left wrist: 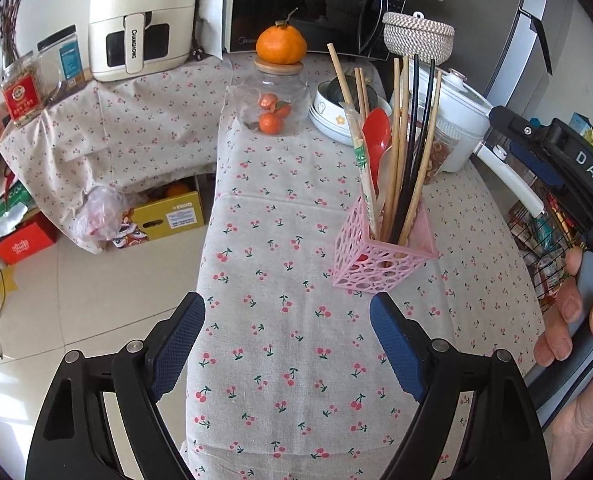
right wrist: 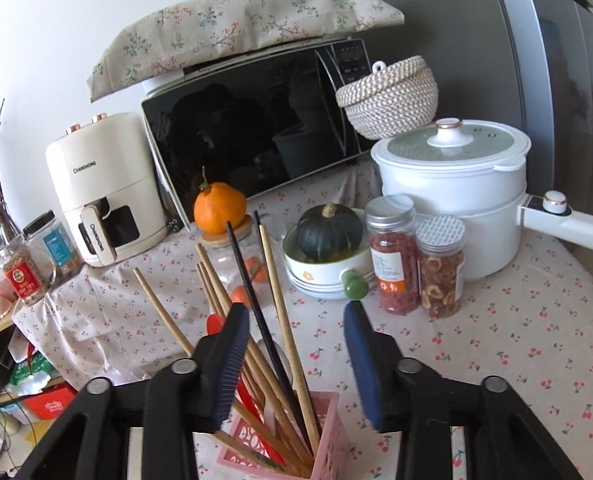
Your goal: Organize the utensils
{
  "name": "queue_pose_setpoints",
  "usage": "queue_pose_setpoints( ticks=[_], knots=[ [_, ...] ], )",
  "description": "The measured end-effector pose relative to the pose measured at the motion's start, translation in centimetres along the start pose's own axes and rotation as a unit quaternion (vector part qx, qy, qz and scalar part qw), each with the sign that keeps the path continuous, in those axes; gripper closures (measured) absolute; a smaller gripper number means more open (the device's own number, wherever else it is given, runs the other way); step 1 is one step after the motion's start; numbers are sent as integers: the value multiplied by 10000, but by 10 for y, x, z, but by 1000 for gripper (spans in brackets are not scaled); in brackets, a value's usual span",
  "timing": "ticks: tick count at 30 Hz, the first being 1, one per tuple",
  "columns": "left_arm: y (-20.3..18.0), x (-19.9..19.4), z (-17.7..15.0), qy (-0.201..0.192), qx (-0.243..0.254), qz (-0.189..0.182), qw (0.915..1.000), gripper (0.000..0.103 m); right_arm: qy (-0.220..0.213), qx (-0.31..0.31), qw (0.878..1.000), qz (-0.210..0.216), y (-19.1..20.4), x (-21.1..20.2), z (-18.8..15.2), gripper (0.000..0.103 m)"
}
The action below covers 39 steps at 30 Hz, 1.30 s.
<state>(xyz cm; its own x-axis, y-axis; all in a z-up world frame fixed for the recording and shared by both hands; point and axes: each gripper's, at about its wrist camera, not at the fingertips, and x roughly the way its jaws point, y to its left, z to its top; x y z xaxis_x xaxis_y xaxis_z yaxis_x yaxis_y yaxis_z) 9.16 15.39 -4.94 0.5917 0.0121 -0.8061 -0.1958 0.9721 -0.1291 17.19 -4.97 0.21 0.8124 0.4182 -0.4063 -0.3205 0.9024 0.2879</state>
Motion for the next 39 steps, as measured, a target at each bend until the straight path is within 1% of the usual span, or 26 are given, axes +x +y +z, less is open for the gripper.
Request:
queue_pose_setpoints(
  ticks=[3, 5, 6, 8, 10, 12, 13, 14, 15, 18, 21, 24, 29, 31, 34, 37, 39],
  knots=[
    [-9, -3, -2, 26, 26, 27, 10000, 16, -67, 145, 9998, 84, -12, -21, 9, 47],
    [-16, -7, -3, 24, 65, 20, 10000, 13, -110, 201, 9997, 88, -20, -38, 14, 35],
    [-21, -10, -5, -6, 104, 25, 9999, 12, -125, 206, 9997, 54, -24, -47, 16, 31],
    [-32, -16, -7, -102, 209, 116, 9997, 6, -136, 165, 9998, -43, -33, -66, 19, 20],
    [-43, -23, -10, -226, 300, 273, 9989, 1, -82, 26, 9994, -327, -39, -83, 20, 16],
    [-52, -30, -13, -291, 378, 497, 9976, 0, 2, -90, 9977, -670, -46, -100, 19, 11],
    [-58, -32, -15, -276, 427, 582, 9970, 0, 40, -115, 9969, -780, -50, -107, 19, 6],
    [-63, -35, -17, -244, 478, 605, 9967, 0, 82, -134, 9962, -854, -53, -115, 18, 2],
    [-67, -38, -20, -211, 491, 602, 9968, 0, 128, -162, 9958, -897, -57, -122, 16, 0],
    [-78, -46, -31, -133, 374, 515, 9979, 0, 333, -294, 9936, -1036, -66, -138, 7, 0],
    [-88, -55, -41, -166, 350, 436, 9983, 0, 460, -316, 9916, -1166, -77, -154, -4, 0],
    [-98, -65, -50, -258, 461, 414, 9977, 0, 726, -297, 9873, -1379, -87, -166, -14, 0],
    [-107, -75, -65, -392, 749, 451, 9954, 0, 772, -312, 9869, -1381, -93, -188, -30, 0],
    [-107, -78, -68, -457, 787, 500, 9946, 0, 777, -396, 9865, -1388, -90, -191, -35, 0],
    [-101, -85, -69, -599, 687, 631, 9938, 0, 840, -599, 9853, -1362, -83, -190, -42, 0],
    [-96, -91, -69, -704, 580, 628, 9938, 0, 906, -832, 9819, -1438, -77, -186, -48, 0],
    [-93, -96, -69, -788, 528, 604, 9937, 0, 959, -852, 9814, -1429, -76, -184, -50, 0]
  ],
)
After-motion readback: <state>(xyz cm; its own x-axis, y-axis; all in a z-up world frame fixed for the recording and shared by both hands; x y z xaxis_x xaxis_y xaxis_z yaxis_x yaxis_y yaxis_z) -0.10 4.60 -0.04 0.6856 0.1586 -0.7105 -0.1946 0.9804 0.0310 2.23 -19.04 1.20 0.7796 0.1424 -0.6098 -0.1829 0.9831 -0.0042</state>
